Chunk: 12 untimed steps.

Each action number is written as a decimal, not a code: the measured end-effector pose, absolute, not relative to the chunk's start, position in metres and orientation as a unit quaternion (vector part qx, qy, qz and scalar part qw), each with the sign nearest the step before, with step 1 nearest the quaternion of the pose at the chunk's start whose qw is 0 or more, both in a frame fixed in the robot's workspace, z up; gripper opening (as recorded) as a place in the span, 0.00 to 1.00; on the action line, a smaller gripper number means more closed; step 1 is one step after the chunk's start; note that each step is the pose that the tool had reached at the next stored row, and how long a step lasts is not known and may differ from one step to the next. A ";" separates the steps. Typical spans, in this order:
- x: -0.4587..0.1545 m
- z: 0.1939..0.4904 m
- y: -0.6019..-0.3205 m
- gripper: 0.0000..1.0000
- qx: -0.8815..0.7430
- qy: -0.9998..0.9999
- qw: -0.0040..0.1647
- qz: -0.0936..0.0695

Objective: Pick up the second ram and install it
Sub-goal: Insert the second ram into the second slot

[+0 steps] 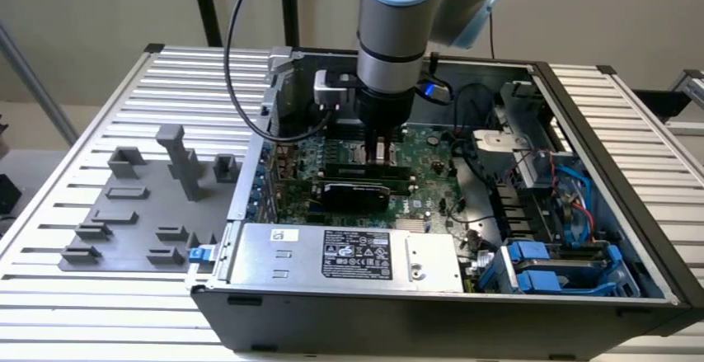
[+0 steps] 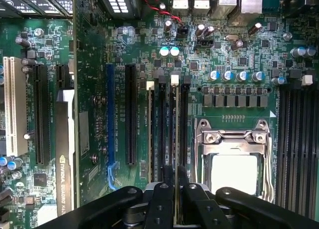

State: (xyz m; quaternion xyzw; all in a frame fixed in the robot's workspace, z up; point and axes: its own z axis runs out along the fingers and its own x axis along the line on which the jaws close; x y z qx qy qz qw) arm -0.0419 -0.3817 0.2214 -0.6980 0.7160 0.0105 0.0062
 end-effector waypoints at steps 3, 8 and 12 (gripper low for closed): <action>-0.042 0.221 -0.382 0.00 -0.698 0.716 0.006 0.010; -0.042 0.221 -0.382 0.00 -0.698 0.716 0.006 0.010; -0.042 0.220 -0.381 0.00 -0.698 0.716 0.006 0.010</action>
